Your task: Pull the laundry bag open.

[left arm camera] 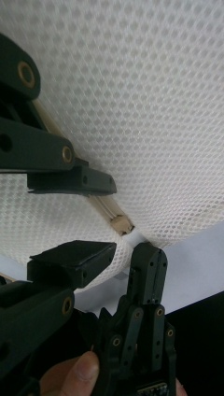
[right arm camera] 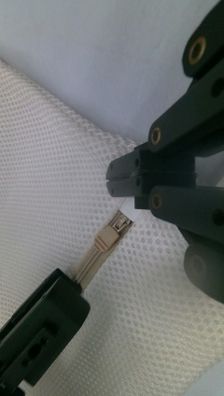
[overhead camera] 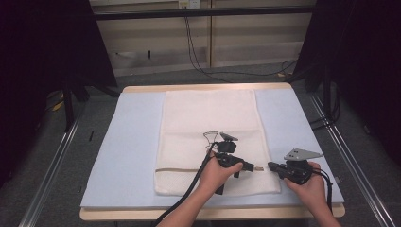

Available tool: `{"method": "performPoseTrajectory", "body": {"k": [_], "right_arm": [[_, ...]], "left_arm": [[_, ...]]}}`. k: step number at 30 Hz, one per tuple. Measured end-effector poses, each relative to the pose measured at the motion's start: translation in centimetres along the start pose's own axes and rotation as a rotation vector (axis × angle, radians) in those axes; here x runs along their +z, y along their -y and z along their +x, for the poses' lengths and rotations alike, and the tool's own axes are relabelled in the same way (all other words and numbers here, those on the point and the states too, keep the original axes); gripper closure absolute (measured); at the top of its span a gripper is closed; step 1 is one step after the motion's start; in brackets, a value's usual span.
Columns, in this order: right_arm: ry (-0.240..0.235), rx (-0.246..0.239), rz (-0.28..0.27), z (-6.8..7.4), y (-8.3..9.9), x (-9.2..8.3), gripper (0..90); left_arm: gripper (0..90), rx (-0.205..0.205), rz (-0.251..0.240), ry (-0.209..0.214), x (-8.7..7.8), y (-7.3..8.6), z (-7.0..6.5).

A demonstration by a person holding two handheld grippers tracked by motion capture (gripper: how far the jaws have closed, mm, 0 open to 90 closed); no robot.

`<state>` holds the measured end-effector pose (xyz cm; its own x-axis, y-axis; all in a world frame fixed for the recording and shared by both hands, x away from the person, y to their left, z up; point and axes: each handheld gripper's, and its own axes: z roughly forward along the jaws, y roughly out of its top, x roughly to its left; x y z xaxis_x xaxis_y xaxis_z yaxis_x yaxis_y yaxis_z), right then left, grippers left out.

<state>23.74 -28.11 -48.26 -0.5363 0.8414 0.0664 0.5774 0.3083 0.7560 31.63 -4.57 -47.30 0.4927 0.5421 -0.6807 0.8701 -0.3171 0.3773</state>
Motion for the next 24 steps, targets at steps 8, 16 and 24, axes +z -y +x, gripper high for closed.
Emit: {"method": "performPoseTrajectory", "body": {"k": [8,16,24], "right_arm": [[-0.002,0.007,0.000,0.1,0.1,0.1,90.0],[-0.004,0.014,-0.005,0.1,0.1,0.2,90.0],[-0.013,0.021,-0.003,0.1,0.2,0.2,90.0]], "left_arm": [[70.7,-0.032,-0.013,-0.002,1.7,-0.4,-0.3],[74.5,-0.069,-0.022,-0.001,2.8,-0.6,-0.7],[84.9,-0.096,-0.012,0.009,3.6,-0.8,-0.7]]}}
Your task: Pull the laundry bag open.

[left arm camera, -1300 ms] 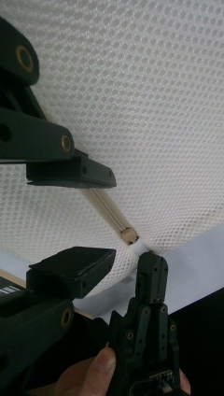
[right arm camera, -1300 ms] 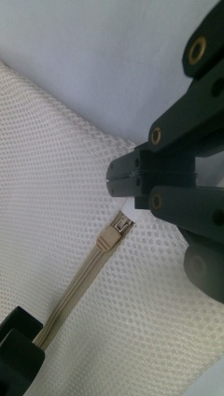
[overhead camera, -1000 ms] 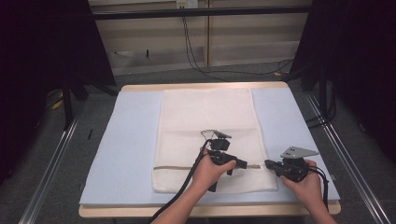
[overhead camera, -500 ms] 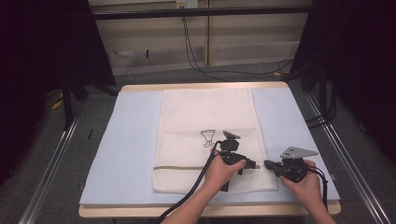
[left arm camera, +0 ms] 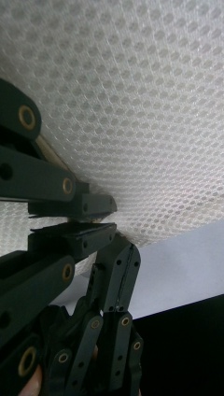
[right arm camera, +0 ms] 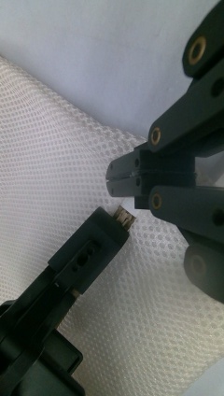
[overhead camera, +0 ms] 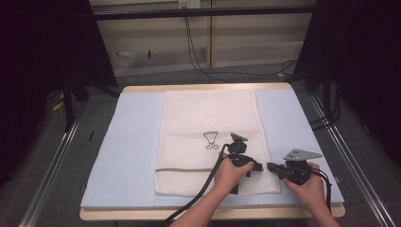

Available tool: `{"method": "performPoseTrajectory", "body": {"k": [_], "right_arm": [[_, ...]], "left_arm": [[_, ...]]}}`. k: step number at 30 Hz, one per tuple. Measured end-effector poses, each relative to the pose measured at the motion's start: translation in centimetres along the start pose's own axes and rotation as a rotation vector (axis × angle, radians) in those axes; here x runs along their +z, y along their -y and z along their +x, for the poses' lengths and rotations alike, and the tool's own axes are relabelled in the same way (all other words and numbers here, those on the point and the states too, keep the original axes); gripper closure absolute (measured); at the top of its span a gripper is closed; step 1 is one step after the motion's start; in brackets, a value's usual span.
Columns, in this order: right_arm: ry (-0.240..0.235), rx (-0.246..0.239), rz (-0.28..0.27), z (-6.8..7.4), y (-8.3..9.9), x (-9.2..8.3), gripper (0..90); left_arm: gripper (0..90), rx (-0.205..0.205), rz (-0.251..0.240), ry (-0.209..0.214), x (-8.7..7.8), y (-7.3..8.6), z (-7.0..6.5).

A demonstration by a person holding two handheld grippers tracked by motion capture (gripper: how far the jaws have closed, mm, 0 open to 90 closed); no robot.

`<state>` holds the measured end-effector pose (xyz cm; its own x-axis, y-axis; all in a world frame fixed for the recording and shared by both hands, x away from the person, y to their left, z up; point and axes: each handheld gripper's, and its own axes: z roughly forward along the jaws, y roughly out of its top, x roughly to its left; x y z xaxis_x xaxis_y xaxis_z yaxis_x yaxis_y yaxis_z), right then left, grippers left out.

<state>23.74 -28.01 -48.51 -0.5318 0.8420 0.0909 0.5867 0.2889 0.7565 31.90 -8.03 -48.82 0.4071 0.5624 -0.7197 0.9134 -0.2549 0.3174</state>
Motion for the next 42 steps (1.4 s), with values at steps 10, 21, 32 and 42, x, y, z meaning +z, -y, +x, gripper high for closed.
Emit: {"method": "performPoseTrajectory", "body": {"k": [10,21,32,42], "right_arm": [[-0.006,0.000,0.000,-0.1,0.0,0.1,90.0],[0.003,-0.036,0.017,0.0,-0.2,0.1,90.0],[0.000,-0.037,0.015,0.0,-0.1,0.1,90.0],[0.004,-0.033,0.015,0.0,-0.1,0.1,90.0]], "left_arm": [[87.2,-0.030,0.026,-0.003,-0.2,-0.2,0.1],[87.4,-0.050,0.024,-0.008,-0.9,-0.3,0.1],[87.3,-0.043,0.032,-0.006,-1.6,-0.3,0.4],[87.4,-0.049,0.030,-0.011,-2.1,-0.2,0.6]]}}
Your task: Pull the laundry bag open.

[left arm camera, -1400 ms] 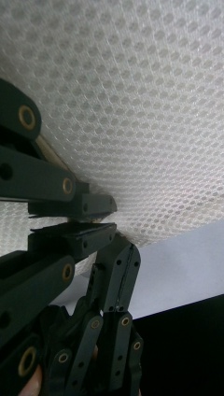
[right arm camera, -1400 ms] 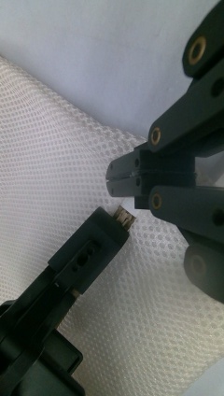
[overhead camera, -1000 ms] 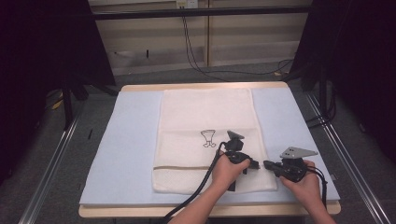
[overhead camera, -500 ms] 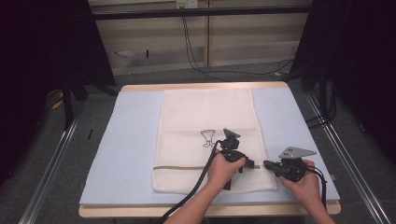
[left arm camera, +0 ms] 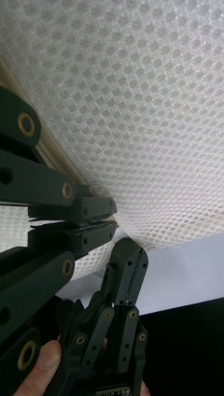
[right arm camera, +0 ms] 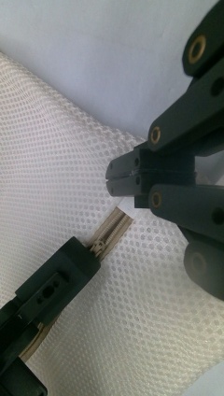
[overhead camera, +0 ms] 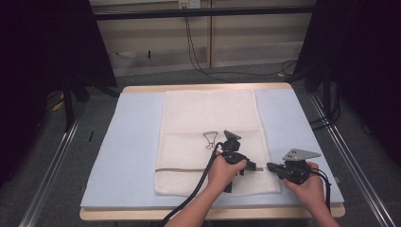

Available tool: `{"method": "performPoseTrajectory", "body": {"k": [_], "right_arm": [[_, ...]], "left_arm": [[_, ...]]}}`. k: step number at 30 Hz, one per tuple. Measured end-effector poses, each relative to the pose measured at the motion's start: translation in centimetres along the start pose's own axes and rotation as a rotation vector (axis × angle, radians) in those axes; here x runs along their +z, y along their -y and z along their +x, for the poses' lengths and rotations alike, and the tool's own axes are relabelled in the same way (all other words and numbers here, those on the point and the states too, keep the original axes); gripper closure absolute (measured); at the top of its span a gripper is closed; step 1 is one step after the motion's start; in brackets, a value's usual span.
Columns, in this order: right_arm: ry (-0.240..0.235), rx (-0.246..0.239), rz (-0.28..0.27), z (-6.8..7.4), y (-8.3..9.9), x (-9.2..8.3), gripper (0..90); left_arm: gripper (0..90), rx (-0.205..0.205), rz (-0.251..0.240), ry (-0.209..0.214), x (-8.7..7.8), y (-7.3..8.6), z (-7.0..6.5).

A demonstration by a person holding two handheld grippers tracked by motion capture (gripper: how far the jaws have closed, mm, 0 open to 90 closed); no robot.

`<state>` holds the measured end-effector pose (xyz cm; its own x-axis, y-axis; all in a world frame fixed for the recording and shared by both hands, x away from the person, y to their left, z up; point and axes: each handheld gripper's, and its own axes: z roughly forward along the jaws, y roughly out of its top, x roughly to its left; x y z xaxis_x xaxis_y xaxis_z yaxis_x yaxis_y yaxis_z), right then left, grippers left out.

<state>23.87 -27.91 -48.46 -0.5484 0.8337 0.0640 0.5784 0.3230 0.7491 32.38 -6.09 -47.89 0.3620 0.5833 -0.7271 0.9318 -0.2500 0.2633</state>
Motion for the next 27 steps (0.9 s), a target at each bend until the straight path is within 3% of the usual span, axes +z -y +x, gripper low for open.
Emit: {"method": "performPoseTrajectory", "body": {"k": [23,25,27], "right_arm": [[-0.003,0.005,-0.002,0.0,0.0,0.0,90.0],[-0.002,0.004,-0.002,0.0,0.0,0.0,90.0],[-0.005,-0.002,-0.001,0.0,0.0,0.0,90.0]], "left_arm": [[87.3,0.000,0.016,0.009,-1.5,0.1,1.0],[87.3,0.001,0.009,-0.010,-1.6,0.1,1.0],[87.3,-0.004,0.005,0.006,-1.6,0.1,1.0]]}}
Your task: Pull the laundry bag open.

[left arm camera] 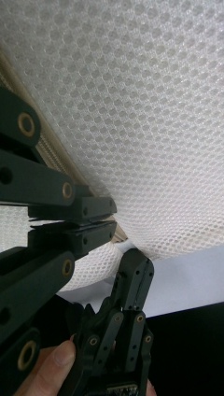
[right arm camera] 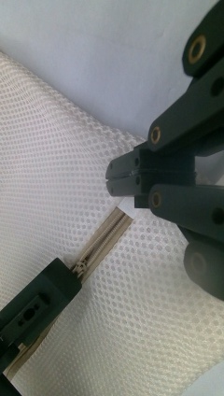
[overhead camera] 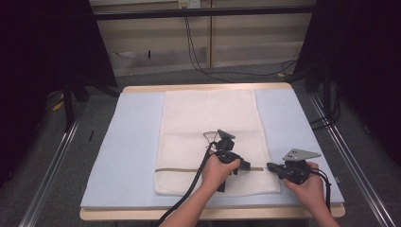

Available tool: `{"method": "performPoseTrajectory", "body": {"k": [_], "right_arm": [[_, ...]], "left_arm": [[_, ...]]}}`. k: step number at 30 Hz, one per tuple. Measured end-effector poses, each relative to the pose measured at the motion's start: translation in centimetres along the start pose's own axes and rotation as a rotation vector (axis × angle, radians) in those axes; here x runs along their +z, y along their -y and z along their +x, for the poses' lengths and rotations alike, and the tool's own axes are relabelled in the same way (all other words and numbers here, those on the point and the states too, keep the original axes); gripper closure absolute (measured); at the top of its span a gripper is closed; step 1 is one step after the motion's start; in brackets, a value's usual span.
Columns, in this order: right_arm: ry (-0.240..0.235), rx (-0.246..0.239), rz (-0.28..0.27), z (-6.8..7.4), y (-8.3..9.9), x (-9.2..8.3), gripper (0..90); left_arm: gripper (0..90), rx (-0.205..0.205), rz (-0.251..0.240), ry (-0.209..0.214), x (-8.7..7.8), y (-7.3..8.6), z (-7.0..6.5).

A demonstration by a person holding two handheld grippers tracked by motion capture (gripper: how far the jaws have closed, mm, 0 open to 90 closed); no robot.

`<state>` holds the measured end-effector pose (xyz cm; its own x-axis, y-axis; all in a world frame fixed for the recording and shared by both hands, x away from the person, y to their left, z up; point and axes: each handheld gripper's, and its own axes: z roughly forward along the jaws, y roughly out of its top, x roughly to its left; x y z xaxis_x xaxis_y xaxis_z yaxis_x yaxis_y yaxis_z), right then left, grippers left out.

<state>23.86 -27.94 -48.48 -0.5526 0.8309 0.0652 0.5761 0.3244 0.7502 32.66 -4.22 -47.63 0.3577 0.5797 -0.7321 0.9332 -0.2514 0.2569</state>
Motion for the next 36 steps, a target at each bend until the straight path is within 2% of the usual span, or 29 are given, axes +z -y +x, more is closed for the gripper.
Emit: {"method": "performPoseTrajectory", "body": {"k": [1,5,7,8,11,12,14,15,16,34,36], "right_arm": [[0.002,-0.005,0.001,0.1,0.0,0.0,90.0],[0.003,-0.002,0.001,0.1,0.0,0.0,90.0],[0.004,-0.003,0.000,0.1,0.0,0.0,90.0],[0.004,-0.002,0.001,0.1,0.0,0.0,90.0],[0.006,0.011,0.001,0.1,0.0,0.0,90.0],[0.006,0.008,0.001,0.0,0.0,0.0,90.0],[0.004,-0.003,0.004,0.1,0.0,0.0,90.0],[0.006,-0.006,0.004,0.1,0.0,0.0,90.0],[0.006,-0.009,0.005,0.1,-0.1,0.0,90.0],[0.019,-0.015,0.005,0.3,0.0,0.0,90.0],[0.012,-0.018,0.002,0.2,-0.1,0.0,90.0]], "left_arm": [[87.3,0.010,0.008,-0.010,-0.1,0.0,0.1],[87.3,-0.011,0.000,-0.011,-0.2,0.0,0.1],[87.3,-0.002,0.002,-0.017,-0.2,0.0,0.2],[87.3,-0.004,0.002,-0.003,-0.3,0.0,0.2],[87.3,0.009,-0.002,-0.005,-0.4,0.1,0.3],[87.3,0.016,0.002,-0.016,-0.5,0.2,0.4],[87.3,0.004,-0.001,0.005,-0.5,0.2,0.4],[87.3,0.004,-0.006,-0.008,-0.7,0.2,0.5],[87.3,-0.004,-0.007,0.005,-0.7,0.2,0.6],[87.3,-0.005,0.005,-0.010,-1.6,0.1,0.7],[87.3,-0.007,-0.005,-0.014,-1.7,0.1,0.8]]}}
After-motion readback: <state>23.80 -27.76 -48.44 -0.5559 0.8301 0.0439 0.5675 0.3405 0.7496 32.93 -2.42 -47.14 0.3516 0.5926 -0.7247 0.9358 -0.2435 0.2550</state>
